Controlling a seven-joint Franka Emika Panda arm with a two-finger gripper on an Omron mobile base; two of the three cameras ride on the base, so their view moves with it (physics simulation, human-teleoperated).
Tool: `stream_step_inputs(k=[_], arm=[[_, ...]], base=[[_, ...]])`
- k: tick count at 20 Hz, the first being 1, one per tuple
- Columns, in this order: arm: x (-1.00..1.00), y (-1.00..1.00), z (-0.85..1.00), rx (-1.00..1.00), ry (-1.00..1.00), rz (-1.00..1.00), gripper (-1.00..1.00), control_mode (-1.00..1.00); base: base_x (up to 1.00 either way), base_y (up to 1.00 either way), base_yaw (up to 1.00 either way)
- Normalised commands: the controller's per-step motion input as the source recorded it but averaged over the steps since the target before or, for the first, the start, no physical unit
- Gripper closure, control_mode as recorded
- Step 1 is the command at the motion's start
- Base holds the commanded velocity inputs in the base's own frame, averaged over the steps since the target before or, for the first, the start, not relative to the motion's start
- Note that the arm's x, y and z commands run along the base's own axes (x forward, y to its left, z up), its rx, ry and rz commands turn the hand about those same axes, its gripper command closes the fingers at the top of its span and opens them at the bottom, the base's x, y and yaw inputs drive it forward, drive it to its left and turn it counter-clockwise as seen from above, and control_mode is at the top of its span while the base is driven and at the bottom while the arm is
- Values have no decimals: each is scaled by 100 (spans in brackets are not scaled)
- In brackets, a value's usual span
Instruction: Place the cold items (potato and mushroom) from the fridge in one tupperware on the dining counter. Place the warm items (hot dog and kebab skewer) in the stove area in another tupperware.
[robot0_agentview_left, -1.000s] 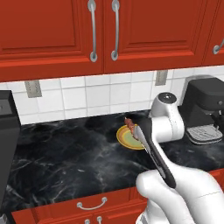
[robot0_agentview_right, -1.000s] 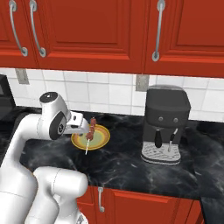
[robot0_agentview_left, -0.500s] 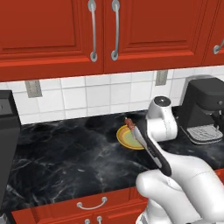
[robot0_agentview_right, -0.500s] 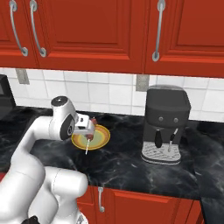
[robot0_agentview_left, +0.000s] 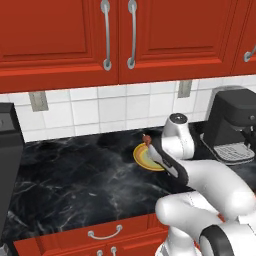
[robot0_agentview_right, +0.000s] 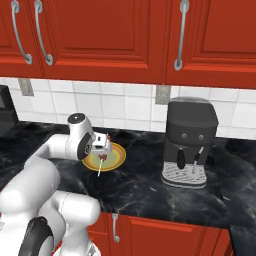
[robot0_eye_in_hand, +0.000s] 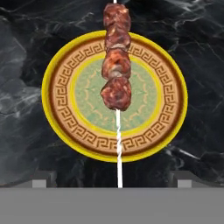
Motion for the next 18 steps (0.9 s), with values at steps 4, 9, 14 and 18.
stream_step_inputs(k=[4, 9, 14, 18], arm=[[45, 0, -27, 0, 4, 0, -100, -100], [43, 0, -32, 0, 1, 0, -100, -100], [38, 0, -30, 0, 0, 0, -100, -100], [36, 0, -26, 0, 0, 0, -100, -100]], base=[[0, 0, 0], [0, 0, 0], [0, 0, 0], [0, 0, 0]])
